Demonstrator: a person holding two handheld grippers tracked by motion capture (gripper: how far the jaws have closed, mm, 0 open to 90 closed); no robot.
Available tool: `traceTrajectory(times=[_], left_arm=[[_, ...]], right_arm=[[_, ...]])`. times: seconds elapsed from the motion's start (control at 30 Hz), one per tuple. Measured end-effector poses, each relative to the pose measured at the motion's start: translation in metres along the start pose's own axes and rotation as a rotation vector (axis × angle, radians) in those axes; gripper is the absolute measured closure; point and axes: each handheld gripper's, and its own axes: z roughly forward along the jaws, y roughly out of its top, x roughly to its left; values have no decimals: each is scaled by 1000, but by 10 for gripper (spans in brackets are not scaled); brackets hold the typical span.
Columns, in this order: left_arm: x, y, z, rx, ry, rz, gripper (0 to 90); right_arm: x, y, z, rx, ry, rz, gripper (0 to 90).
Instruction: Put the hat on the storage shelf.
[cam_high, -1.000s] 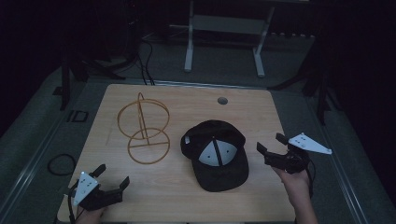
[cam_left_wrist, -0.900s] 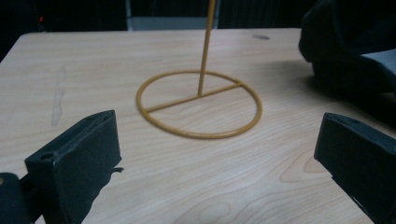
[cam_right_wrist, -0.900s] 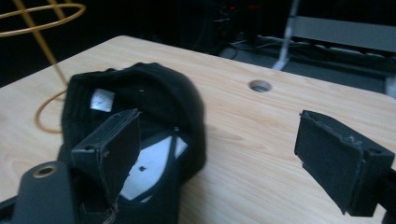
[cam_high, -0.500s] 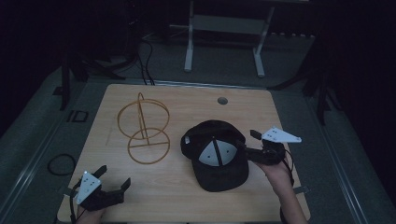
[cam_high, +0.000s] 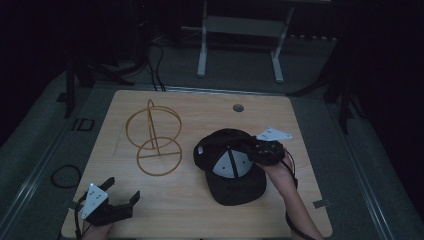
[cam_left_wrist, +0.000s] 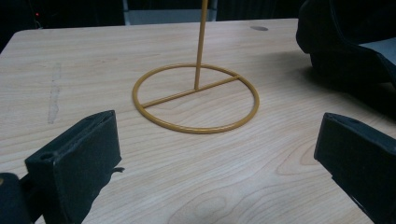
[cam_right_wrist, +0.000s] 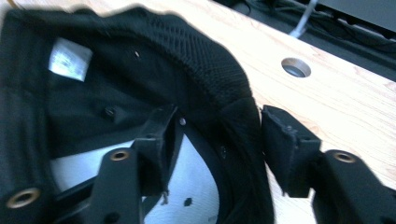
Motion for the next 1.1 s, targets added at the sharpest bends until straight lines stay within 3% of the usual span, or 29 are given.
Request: traceTrajectory(times=[0.27,0.37,0.43,0.47,0.5,0.67,0.73,0.97,1.1], left_arm=[[0,0,0,3,-5,2,8],[0,0,0,0,-2,-1,8],[0,0,0,-2,1,1,8],[0,0,0,0,-2,-1,8],[0,0,0,0,-1,-2,8],[0,0,1,8,-7,0,8],[-1,1,1,10,-10,-1,8],[-3,3,0,19,-10,18,8],[-5,3,0,20,-16,18,8]], right_arm=[[8,0,18,105,-87,-61,586],[11,0,22,140,-135,-87,675],[12,0,24,157,-156,-94,795],[11,0,25,163,-167,-92,868],[10,-1,25,165,-160,-77,880],[9,-1,22,134,-124,-30,888],[8,1,18,103,-92,2,889],[14,16,-4,-12,-44,47,890],[18,30,-18,-65,-32,35,890]])
